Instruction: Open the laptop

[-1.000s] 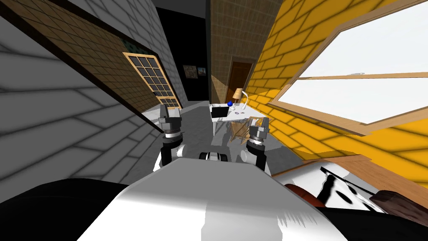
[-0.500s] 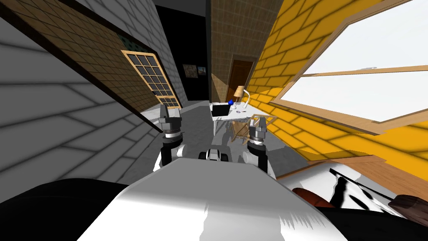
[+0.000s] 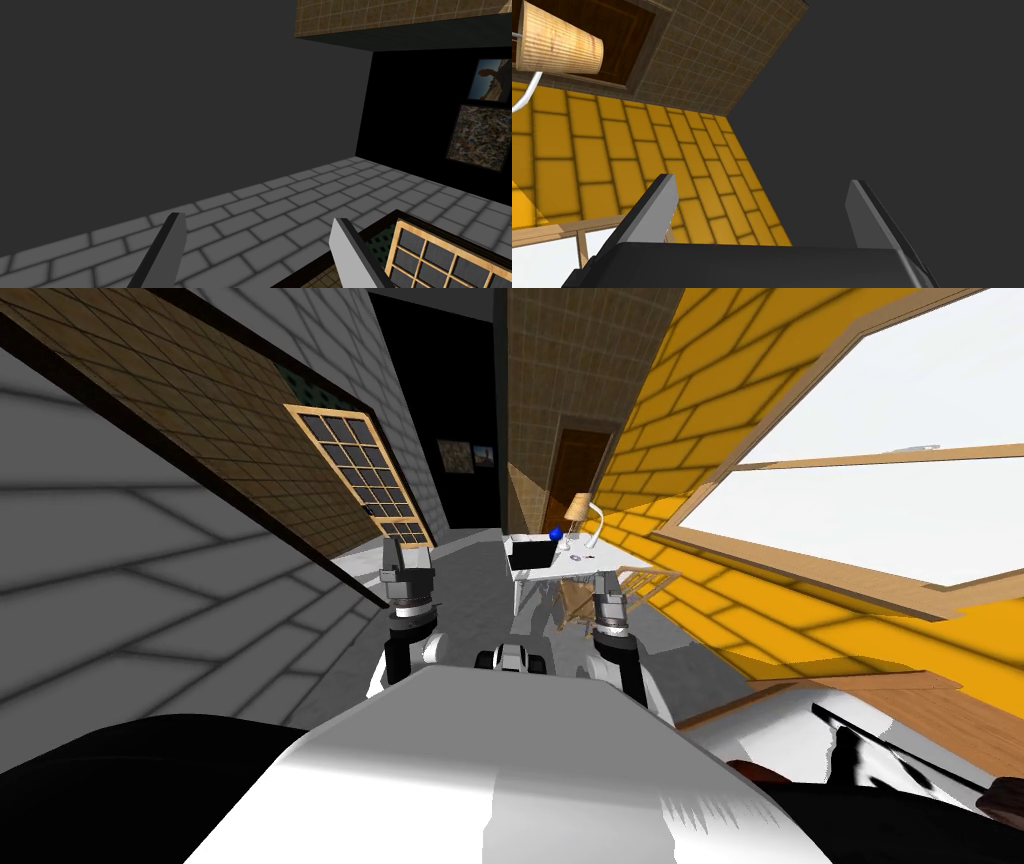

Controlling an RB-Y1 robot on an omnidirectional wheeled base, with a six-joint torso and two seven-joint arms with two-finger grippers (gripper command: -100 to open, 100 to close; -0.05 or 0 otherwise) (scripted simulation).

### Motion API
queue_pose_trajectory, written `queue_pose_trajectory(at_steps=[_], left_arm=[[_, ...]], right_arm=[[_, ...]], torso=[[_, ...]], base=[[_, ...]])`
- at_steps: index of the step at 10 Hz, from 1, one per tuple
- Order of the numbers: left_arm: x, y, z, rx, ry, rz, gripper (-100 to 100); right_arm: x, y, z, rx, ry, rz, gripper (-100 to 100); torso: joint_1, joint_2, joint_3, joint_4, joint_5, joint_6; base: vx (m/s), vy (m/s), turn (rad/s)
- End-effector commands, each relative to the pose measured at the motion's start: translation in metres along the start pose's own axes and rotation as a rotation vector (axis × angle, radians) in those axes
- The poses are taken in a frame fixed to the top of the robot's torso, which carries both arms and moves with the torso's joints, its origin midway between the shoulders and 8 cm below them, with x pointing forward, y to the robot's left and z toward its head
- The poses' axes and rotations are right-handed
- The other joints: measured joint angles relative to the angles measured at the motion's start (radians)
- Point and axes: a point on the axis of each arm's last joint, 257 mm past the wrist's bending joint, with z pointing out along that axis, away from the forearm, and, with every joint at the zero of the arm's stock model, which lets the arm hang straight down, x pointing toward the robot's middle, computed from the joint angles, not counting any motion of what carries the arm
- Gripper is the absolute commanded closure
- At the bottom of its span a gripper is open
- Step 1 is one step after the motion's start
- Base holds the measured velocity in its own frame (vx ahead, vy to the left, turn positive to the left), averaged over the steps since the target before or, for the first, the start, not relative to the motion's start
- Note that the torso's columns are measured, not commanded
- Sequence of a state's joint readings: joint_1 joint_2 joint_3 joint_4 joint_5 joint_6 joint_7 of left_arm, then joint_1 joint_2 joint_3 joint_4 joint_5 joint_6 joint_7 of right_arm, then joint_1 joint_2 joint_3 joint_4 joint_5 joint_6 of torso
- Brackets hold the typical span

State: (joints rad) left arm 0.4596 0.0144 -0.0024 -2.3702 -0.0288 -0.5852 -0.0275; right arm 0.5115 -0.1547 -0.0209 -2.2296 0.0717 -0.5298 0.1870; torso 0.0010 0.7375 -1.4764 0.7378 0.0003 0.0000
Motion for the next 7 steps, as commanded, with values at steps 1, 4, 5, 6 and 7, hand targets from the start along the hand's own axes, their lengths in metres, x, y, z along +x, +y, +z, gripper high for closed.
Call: queue_pose_trajectory(at_steps=[1,4,5,6,7], left_arm=[[0.000,0.000,0.000,0.000,0.000,0.000,0],[0.000,0.000,0.000,0.000,0.000,0.000,0],[0.000,0.000,0.000,0.000,0.000,0.000,0],[0.000,0.000,0.000,0.000,0.000,0.000,0],[0.000,0.000,0.000,0.000,0.000,0.000,0]], right_arm=[[0.009,-0.007,-0.004,0.034,0.060,-0.141,-100],[0.016,-0.012,-0.008,0.060,0.108,-0.266,-100],[0.018,-0.014,-0.011,0.074,0.127,-0.323,-100],[0.020,-0.017,-0.014,0.088,0.146,-0.380,-100],[0.021,-0.017,-0.014,0.086,0.153,-0.394,-100]], torso=[[0.000,0.000,0.000,0.000,0.000,0.000],[-0.003,0.003,0.002,0.001,-0.001,0.000],[-0.003,0.002,0.002,0.001,-0.001,0.000],[-0.001,0.000,0.000,0.000,0.000,0.000],[0.000,-0.001,-0.001,0.000,0.000,0.000]], base=[[0.139,0.123,0.001],[0.105,0.093,0.000],[0.131,0.098,0.001],[0.142,0.110,-0.002],[0.105,0.085,-0.002]])
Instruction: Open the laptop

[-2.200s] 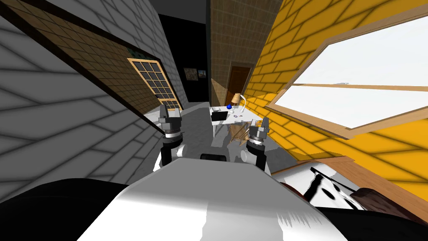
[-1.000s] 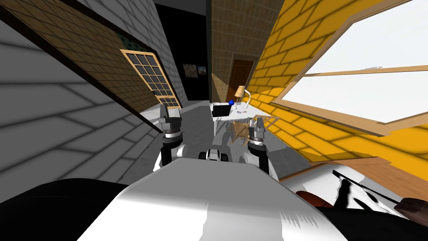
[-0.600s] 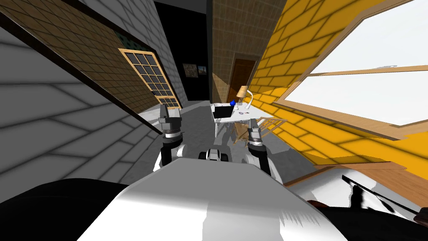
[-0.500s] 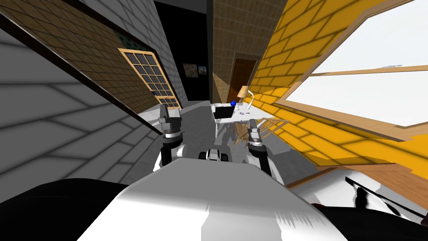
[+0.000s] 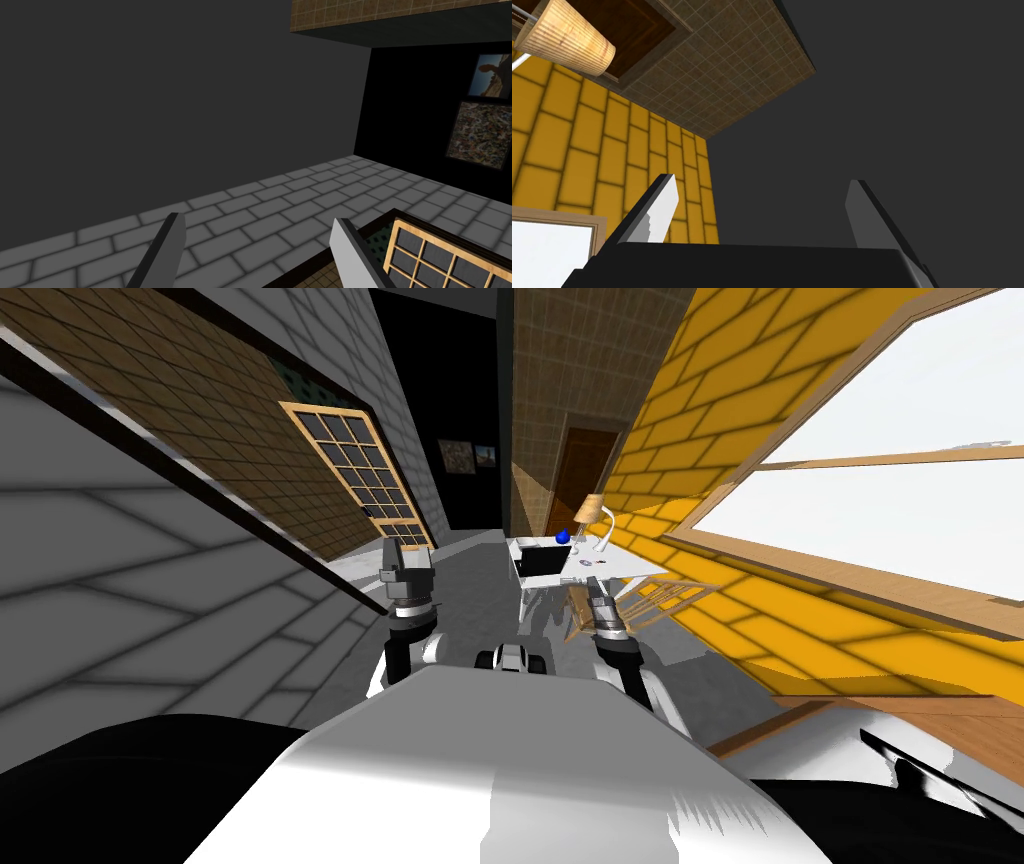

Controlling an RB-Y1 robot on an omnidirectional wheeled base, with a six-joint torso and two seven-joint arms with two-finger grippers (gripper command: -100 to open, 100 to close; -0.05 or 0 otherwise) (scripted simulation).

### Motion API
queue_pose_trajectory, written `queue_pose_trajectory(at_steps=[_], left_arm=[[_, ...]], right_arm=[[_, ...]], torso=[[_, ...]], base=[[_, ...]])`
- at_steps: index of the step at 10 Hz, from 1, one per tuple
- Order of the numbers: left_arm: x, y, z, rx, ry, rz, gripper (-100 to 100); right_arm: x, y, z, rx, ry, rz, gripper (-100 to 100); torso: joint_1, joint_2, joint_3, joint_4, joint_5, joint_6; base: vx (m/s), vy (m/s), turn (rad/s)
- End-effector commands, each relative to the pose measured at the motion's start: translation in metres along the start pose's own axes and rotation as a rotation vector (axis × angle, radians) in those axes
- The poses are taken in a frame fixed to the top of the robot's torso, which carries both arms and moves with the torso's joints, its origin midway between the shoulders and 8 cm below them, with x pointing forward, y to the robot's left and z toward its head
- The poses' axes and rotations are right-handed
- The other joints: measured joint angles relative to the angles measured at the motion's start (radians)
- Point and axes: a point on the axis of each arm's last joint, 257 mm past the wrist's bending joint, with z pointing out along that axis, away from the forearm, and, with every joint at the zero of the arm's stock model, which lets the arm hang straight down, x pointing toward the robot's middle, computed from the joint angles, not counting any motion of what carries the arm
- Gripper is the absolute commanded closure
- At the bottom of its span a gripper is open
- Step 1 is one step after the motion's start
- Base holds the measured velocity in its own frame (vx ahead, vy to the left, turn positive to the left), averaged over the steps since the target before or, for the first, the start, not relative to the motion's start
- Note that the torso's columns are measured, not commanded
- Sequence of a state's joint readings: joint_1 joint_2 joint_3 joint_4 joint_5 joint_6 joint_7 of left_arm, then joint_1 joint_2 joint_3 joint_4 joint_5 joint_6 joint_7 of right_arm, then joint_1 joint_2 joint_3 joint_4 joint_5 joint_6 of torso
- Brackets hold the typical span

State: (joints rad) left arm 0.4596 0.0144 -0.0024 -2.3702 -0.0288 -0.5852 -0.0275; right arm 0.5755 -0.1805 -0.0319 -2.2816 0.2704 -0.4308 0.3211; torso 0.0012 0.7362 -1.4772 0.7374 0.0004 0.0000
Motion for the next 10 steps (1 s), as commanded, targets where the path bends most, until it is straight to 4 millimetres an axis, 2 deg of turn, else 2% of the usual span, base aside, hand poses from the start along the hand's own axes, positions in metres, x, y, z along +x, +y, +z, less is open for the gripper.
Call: queue_pose_trajectory(at_steps=[1,8,10], left_arm=[[0.000,0.000,0.000,0.000,0.000,0.000,0],[0.000,0.000,0.000,0.000,0.000,0.000,0],[0.000,0.000,0.000,0.000,0.000,0.000,0]], right_arm=[[0.007,-0.005,-0.003,0.023,0.041,-0.118,-100],[0.020,-0.021,-0.015,0.083,0.143,-0.403,-100],[0.025,-0.033,-0.023,0.115,0.194,-0.534,-100]], torso=[[-0.002,0.002,0.001,0.001,0.000,0.000],[-0.002,0.001,0.001,0.000,-0.001,0.000],[-0.001,0.002,0.001,0.001,0.000,0.000]], base=[[0.118,0.080,0.003],[0.106,0.086,0.000],[0.122,0.090,0.000]])
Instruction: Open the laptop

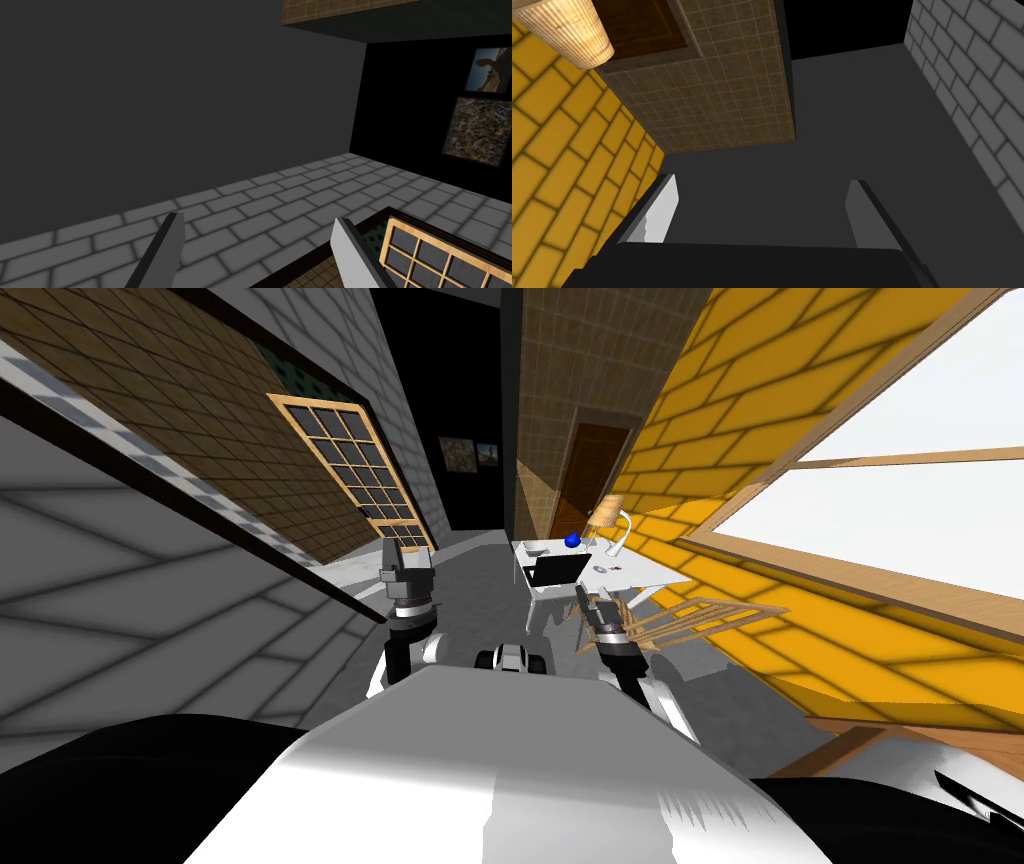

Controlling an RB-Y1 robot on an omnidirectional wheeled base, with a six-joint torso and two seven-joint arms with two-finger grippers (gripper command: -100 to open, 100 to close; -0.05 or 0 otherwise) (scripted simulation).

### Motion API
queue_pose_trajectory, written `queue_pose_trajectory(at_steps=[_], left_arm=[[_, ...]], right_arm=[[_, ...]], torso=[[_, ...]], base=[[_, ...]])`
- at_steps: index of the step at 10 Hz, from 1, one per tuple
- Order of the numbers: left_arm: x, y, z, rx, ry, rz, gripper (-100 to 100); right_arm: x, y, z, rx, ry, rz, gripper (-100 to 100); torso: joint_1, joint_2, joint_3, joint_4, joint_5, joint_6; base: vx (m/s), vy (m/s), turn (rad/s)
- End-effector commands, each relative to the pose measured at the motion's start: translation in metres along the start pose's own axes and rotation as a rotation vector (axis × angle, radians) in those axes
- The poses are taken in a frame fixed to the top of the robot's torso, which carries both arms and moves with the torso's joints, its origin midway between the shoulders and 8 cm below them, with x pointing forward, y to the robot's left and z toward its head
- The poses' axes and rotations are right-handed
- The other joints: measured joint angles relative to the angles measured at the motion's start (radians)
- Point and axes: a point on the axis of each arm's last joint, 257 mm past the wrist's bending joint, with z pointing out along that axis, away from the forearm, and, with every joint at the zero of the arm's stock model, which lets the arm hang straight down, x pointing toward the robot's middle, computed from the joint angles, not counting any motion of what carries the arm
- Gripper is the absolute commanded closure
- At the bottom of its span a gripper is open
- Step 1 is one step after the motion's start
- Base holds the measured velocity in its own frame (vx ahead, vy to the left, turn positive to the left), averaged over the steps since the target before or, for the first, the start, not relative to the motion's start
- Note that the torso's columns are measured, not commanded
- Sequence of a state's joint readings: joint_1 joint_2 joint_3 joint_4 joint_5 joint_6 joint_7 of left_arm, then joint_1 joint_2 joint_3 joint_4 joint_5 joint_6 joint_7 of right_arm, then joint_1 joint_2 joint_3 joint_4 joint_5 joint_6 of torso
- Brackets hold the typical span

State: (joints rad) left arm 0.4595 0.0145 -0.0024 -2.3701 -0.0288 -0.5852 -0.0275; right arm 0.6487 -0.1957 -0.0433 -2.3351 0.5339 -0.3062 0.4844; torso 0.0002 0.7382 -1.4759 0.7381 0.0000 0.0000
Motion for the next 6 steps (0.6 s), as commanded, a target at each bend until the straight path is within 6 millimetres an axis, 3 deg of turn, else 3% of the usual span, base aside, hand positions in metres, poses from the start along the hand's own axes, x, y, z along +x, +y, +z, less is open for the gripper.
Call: queue_pose_trajectory(at_steps=[1,6], left_arm=[[0.000,0.000,0.000,0.000,0.000,0.000,0],[0.000,0.000,0.000,0.000,0.000,0.000,0]], right_arm=[[0.009,-0.007,-0.004,0.023,0.044,-0.116,-100],[0.026,-0.024,-0.015,0.062,0.135,-0.342,-100]], torso=[[0.001,-0.002,-0.001,-0.001,0.000,0.000],[-0.002,0.002,0.001,0.000,-0.001,0.000]], base=[[0.125,0.096,-0.001],[0.109,0.088,0.000]])
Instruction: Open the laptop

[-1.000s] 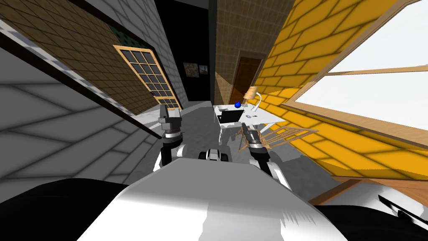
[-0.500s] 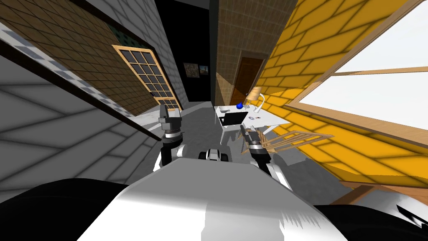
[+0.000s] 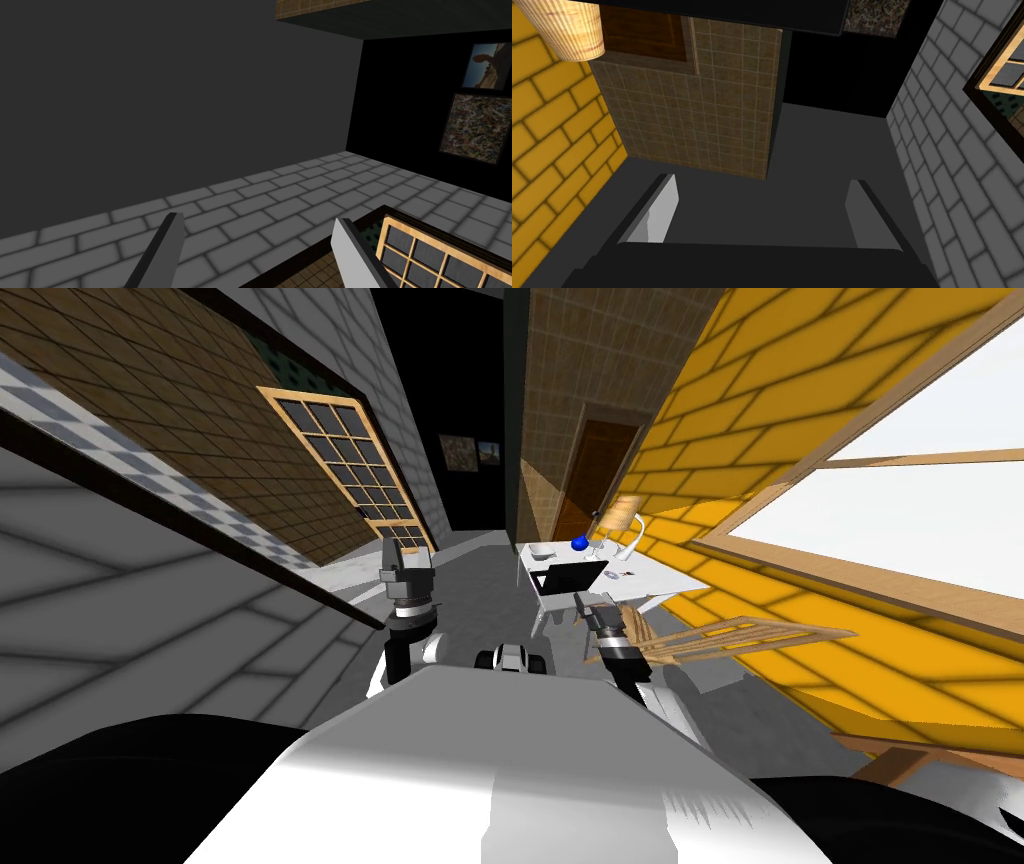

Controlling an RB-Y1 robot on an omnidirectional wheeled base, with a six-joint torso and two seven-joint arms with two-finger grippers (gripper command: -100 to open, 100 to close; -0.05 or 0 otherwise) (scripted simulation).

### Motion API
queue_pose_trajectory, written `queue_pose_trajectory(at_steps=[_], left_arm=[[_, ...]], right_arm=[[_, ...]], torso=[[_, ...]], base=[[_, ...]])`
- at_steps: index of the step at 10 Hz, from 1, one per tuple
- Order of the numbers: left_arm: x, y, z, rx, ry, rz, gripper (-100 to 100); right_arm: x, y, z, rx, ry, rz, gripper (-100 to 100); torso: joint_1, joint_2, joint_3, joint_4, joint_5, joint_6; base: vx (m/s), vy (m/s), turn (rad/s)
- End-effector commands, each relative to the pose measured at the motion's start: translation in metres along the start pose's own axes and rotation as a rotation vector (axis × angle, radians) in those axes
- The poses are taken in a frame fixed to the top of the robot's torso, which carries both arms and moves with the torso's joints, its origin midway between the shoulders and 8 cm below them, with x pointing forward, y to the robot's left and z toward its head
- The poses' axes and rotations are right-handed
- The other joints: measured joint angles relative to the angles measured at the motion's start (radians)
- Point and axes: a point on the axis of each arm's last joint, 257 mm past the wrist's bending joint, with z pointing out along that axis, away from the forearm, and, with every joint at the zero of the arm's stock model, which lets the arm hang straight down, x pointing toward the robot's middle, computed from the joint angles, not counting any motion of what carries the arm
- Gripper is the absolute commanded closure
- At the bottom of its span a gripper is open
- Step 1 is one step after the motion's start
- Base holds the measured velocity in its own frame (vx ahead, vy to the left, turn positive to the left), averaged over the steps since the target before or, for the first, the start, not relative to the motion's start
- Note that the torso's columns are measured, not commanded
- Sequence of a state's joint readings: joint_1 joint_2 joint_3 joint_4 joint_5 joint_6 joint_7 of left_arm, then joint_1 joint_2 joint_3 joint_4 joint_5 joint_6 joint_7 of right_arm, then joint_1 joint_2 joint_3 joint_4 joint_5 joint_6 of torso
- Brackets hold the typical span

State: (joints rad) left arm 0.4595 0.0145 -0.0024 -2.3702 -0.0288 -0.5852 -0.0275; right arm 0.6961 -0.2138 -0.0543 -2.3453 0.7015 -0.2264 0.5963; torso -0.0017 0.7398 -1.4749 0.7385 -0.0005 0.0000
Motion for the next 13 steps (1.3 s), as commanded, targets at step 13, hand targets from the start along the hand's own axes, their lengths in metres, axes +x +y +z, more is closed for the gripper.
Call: queue_pose_trajectory(at_steps=[13], left_arm=[[0.000,0.000,0.000,0.000,0.000,0.000,0]], right_arm=[[0.049,-0.052,-0.034,0.067,0.263,-0.727,-100]], torso=[[0.002,-0.003,-0.002,-0.001,0.001,0.000]], base=[[0.114,0.091,0.000]])
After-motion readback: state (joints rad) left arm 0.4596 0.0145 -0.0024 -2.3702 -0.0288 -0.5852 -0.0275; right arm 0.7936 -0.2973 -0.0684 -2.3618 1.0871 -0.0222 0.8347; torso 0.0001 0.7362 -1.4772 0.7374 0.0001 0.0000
